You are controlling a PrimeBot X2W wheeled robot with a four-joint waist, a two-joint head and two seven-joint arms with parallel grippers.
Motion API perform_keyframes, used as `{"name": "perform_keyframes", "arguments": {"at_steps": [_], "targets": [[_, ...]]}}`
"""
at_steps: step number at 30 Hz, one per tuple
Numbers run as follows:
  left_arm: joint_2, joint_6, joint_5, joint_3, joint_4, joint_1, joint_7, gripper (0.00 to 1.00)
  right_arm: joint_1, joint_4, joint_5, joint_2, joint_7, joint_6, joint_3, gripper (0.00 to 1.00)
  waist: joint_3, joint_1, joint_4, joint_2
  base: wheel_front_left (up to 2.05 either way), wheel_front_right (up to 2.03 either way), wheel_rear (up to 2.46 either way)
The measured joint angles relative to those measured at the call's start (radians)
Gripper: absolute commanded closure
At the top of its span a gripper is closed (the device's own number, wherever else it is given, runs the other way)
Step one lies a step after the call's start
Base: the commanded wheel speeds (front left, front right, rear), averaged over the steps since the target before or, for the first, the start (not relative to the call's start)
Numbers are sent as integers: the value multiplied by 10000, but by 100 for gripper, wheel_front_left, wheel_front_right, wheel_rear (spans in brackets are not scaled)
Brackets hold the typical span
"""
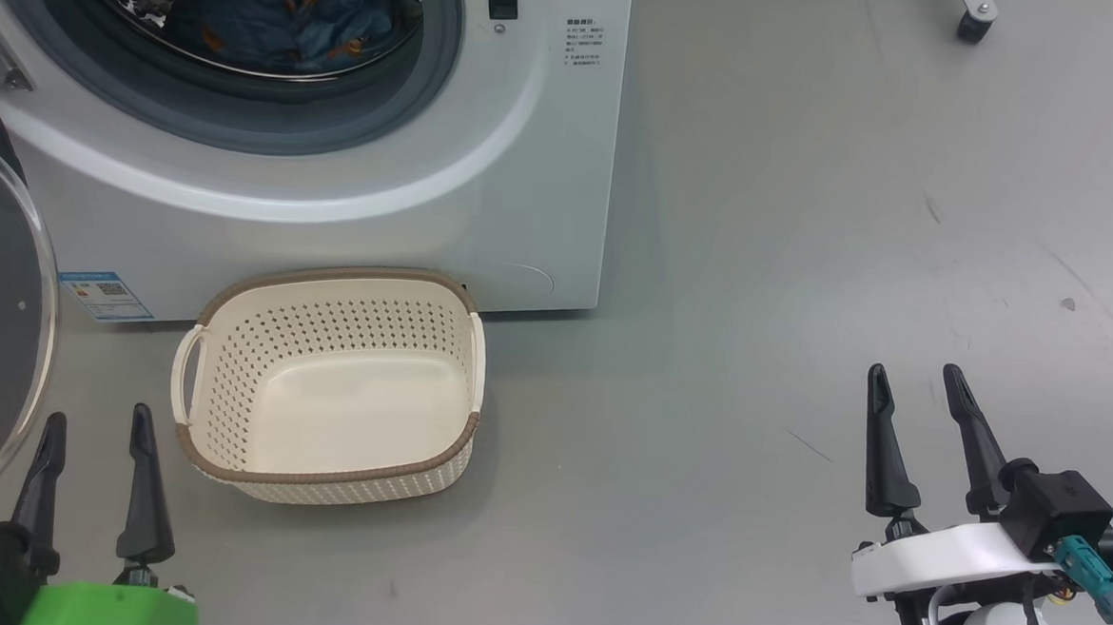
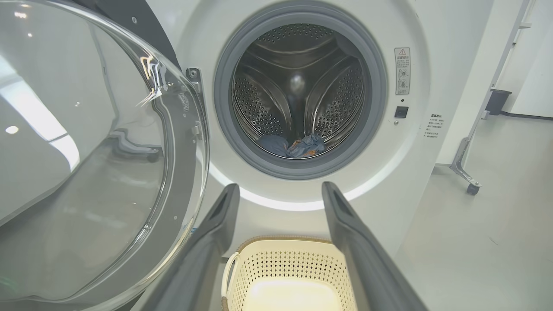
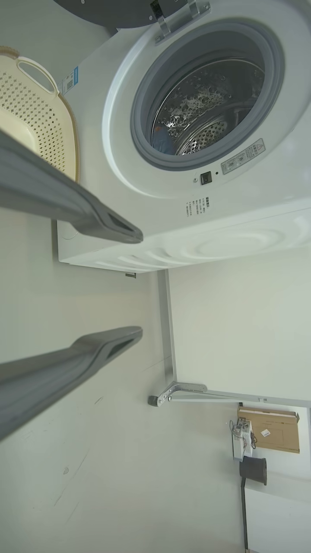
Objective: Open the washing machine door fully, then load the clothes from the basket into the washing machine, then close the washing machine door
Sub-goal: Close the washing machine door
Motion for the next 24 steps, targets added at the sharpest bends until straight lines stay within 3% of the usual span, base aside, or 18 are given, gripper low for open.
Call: {"name": "perform_keyframes", "arguments": {"at_steps": [24], "targets": [[0, -13, -48, -276, 69, 12, 0, 0, -2, 67, -2, 2, 0, 0, -13, 0, -333, 0, 184, 0, -14, 14, 0]]}}
